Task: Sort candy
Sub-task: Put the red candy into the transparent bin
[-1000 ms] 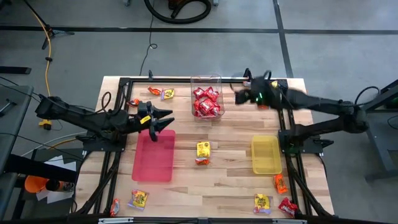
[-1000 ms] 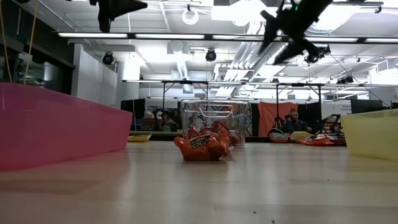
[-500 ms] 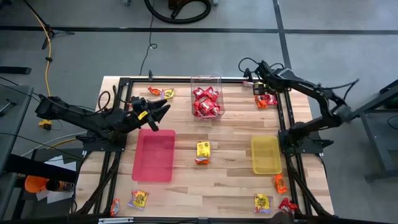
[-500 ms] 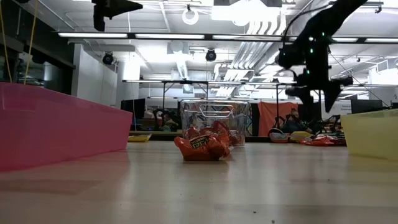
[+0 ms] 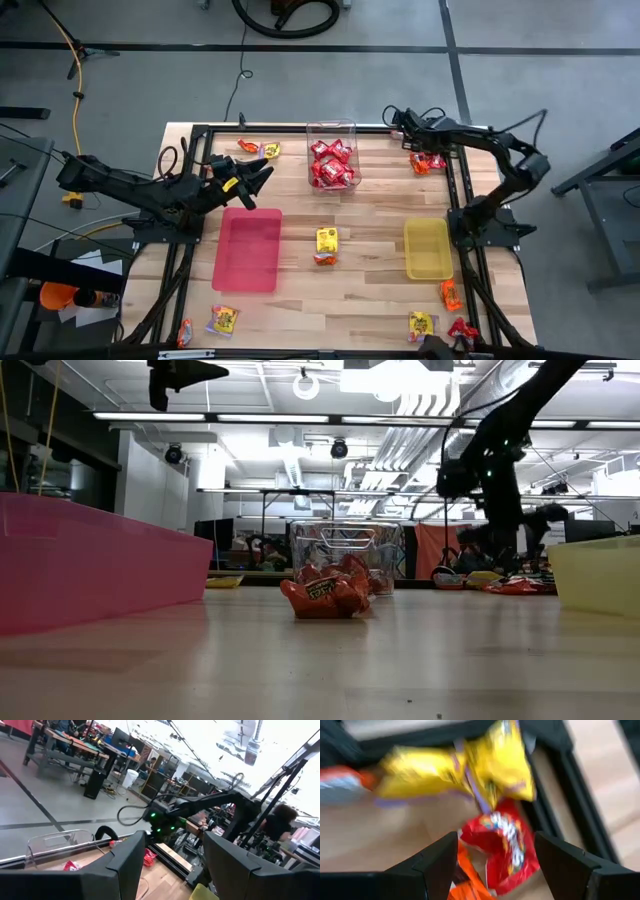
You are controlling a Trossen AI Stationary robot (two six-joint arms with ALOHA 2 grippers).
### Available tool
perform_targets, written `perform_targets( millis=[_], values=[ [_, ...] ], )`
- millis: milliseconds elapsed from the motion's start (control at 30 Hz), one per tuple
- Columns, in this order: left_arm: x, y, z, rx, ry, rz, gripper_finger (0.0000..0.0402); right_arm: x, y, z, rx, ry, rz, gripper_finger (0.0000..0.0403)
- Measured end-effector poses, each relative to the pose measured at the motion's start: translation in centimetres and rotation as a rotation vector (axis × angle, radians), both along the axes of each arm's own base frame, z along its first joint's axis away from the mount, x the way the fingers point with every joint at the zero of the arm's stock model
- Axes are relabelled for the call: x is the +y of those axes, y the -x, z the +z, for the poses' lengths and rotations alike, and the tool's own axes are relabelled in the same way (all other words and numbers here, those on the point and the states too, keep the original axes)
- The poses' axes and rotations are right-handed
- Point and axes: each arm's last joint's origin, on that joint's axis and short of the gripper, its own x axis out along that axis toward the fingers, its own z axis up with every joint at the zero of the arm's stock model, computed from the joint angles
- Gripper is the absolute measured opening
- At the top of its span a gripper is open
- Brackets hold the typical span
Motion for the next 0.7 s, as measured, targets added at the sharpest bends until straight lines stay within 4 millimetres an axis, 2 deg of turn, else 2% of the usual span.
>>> perform_targets(
  millis=[133,367,500,700],
  values=[
    [0.0,0.0,0.0,-0.001,0.0,-0.005,0.0188,-1.0,0.5,-2.7,0.012,-0.128,-0.069,0.0258],
    [-0.1,0.0,0.0,-0.009,0.004,-0.035,0.0188,-1.5,0.0,-3.0,-0.002,-0.063,-0.159,0.0221],
    [-0.1,0.0,0.0,-0.009,0.001,-0.053,0.0188,-1.6,0.2,-3.1,-0.01,-0.061,-0.176,0.0167],
    [-0.1,0.0,0.0,-0.009,0.001,-0.054,0.0188,-1.0,0.6,-3.5,0.016,-0.108,-0.167,0.0054]
  ],
)
